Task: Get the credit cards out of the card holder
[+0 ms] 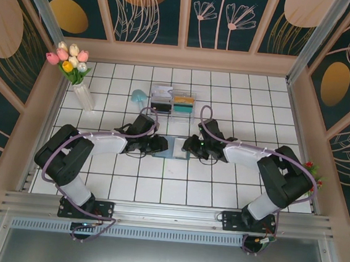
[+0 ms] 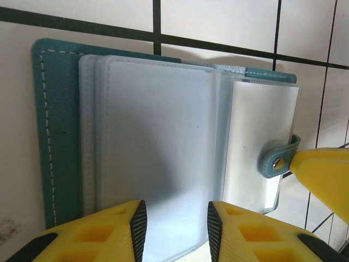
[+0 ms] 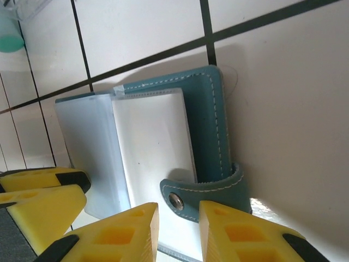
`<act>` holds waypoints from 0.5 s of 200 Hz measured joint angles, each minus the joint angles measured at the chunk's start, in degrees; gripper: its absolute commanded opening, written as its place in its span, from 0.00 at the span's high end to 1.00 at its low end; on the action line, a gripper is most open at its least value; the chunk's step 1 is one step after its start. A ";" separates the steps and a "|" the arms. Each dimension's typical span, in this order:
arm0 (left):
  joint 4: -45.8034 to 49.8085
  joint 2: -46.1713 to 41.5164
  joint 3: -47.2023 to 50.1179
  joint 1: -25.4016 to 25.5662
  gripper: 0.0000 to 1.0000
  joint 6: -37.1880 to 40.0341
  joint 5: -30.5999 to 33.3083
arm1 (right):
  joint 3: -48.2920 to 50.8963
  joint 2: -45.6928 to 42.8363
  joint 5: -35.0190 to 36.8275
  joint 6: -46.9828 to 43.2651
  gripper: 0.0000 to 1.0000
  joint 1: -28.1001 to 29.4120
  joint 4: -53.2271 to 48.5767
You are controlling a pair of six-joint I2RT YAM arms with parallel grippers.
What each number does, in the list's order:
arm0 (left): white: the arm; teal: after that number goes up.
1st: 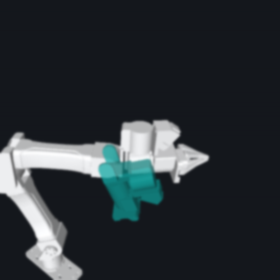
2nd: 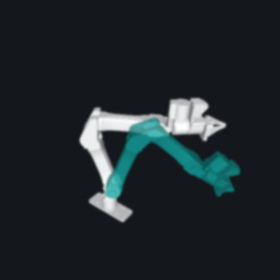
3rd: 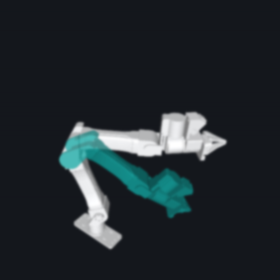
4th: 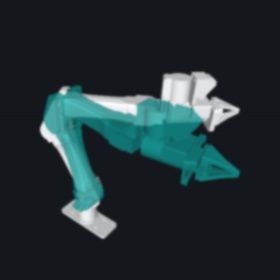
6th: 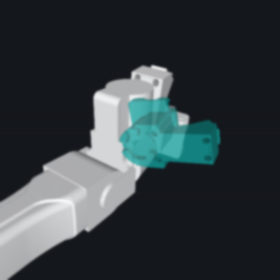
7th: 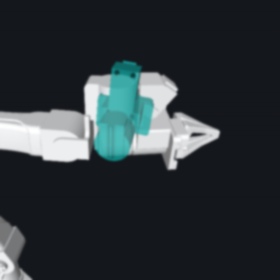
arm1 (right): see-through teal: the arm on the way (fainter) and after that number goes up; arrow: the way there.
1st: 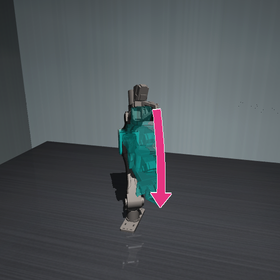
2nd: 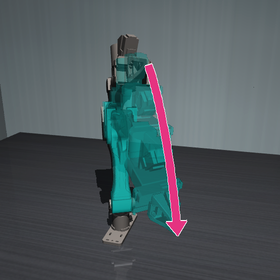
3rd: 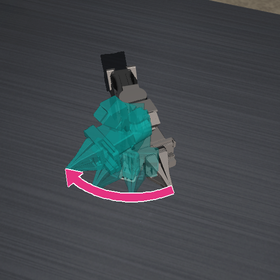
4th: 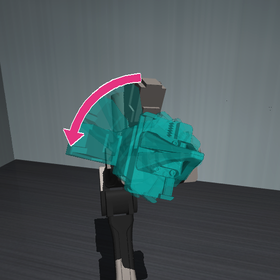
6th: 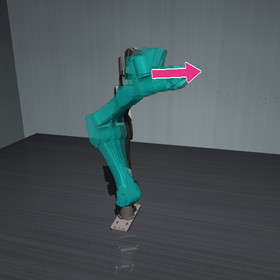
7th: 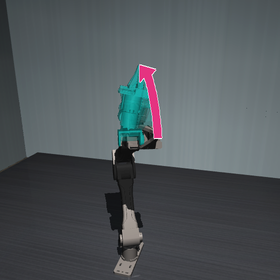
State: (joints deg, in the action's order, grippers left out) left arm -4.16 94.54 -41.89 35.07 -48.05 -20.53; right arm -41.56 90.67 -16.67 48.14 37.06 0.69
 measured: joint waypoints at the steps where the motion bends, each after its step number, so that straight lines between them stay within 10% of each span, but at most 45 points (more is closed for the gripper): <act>1: 0.00 0.00 0.00 0.00 0.62 0.00 0.00 | 0.00 0.04 -0.02 0.00 0.72 0.00 -0.02; 100: 0.09 0.00 0.00 0.00 0.61 0.02 0.00 | 1.16 0.57 -0.31 -0.31 0.67 1.70 -1.07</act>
State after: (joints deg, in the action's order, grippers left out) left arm -4.08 94.54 -41.89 35.07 -48.03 -20.53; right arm -40.40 91.24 -16.97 47.83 38.76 -0.38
